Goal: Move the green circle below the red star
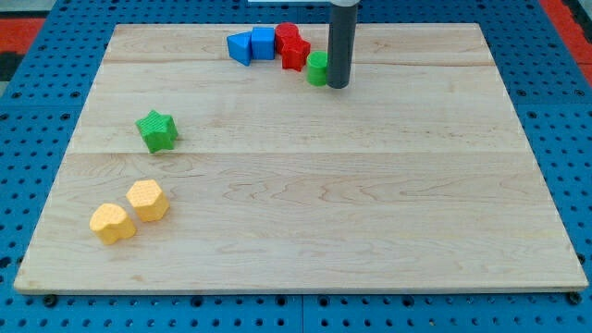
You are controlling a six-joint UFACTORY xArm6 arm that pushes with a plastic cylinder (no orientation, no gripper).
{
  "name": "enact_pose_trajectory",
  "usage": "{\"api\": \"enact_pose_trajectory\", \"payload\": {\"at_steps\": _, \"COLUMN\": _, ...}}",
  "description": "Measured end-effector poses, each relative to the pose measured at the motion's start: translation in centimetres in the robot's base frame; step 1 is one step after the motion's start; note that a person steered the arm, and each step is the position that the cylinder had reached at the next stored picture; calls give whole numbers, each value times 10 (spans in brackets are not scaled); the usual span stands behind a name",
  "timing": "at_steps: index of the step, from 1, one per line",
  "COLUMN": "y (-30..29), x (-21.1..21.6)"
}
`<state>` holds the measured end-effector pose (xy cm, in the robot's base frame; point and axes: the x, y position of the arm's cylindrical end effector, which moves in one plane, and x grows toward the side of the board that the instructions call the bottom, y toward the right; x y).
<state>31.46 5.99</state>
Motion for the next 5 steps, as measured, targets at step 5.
{"api": "enact_pose_trajectory", "payload": {"at_steps": 5, "y": -21, "x": -24}}
